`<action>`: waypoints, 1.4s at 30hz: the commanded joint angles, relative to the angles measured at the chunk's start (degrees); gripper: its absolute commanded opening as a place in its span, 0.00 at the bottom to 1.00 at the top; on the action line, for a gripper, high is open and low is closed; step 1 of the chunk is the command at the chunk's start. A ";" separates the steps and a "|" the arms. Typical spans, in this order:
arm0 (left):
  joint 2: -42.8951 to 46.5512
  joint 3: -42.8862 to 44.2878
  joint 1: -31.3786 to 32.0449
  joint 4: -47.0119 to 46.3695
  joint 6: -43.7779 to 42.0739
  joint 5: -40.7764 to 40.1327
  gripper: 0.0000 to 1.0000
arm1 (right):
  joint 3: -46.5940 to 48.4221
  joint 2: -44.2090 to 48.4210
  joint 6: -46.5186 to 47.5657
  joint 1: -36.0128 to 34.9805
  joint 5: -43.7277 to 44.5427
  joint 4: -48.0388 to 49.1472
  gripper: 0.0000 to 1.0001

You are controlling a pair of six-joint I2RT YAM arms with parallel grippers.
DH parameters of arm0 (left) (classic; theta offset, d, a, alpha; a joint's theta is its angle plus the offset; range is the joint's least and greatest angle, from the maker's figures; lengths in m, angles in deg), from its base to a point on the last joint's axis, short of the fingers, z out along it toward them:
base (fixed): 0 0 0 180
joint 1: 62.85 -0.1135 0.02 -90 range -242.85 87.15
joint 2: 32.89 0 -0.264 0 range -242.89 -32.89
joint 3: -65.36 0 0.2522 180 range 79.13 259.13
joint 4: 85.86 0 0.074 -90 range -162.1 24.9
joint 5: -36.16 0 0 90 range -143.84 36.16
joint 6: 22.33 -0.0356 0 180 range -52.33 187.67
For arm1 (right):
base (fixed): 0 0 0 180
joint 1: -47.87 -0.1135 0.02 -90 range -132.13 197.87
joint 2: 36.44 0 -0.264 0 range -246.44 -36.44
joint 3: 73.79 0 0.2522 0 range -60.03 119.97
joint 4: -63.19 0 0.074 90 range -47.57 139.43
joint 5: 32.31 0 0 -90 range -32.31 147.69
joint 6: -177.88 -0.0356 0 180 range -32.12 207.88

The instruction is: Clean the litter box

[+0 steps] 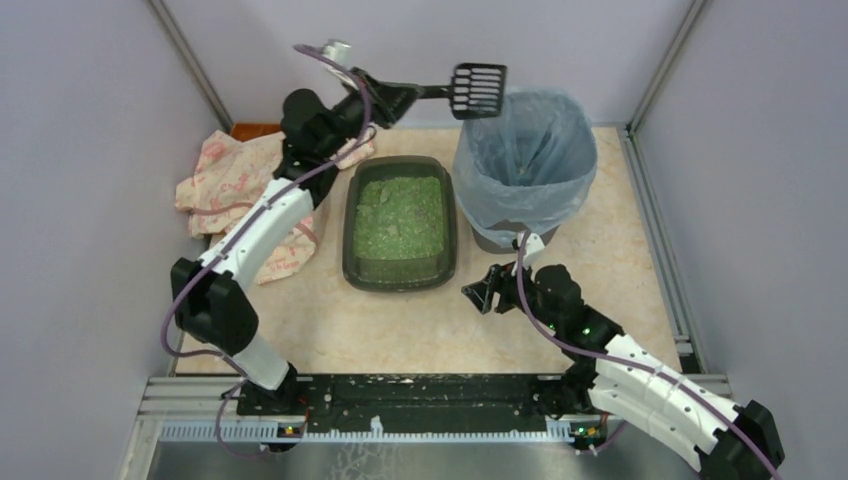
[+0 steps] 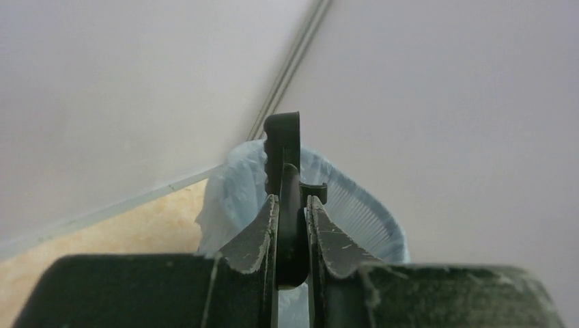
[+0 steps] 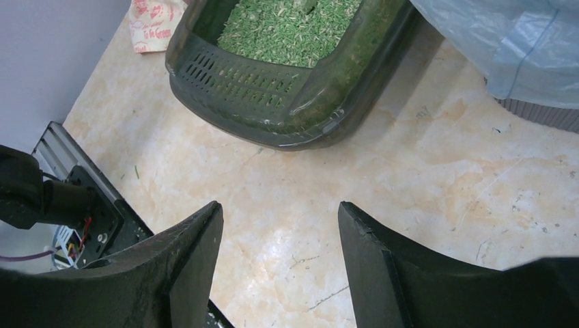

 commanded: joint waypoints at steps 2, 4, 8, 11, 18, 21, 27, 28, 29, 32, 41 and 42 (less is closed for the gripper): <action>8.18 -6.77 -10.48 -3.69 22.28 0.78 0.00 | -0.64 1.06 0.49 -0.03 0.21 2.48 0.63; 11.70 -9.44 -12.45 0.45 19.05 -0.65 0.00 | -1.01 1.13 0.41 -0.09 0.22 2.83 0.63; 19.42 -15.24 -13.05 13.19 7.08 -11.20 0.00 | -1.91 0.76 0.14 -0.08 0.17 4.01 0.64; 24.99 -21.93 -13.05 18.07 3.16 -17.07 0.00 | -2.37 -0.24 0.06 -0.09 -0.14 5.16 0.64; 31.11 -33.27 -13.03 24.43 0.72 -17.33 0.00 | -2.87 -3.79 -0.11 -0.10 -1.66 9.26 0.64; 31.26 -34.66 -13.00 30.96 -1.00 -16.77 0.00 | -3.32 -4.27 -0.14 -0.10 -1.84 10.23 0.64; 29.16 -34.60 -12.77 38.34 -5.22 -16.23 0.00 | -3.95 -6.49 -0.25 -0.10 -2.54 12.11 0.64; 29.10 -34.64 -12.42 38.64 -5.91 -16.43 0.00 | -3.87 -6.97 -0.21 -0.10 -2.79 12.50 0.64; 29.07 -34.55 -11.76 38.86 -7.06 -17.70 0.00 | -3.81 -7.47 -0.20 -0.10 -2.94 12.91 0.64; 28.66 -32.84 -9.38 40.97 -9.59 -20.62 0.00 | -3.44 -8.74 -0.20 -0.10 -3.26 13.62 0.64; 22.38 -21.98 -0.62 50.83 -14.60 -35.00 0.00 | -2.90 -11.10 -0.11 -0.10 -3.65 15.07 0.64; 21.71 -21.31 0.08 50.89 -14.88 -35.80 0.00 | -2.96 -11.29 -0.07 -0.10 -3.84 15.29 0.64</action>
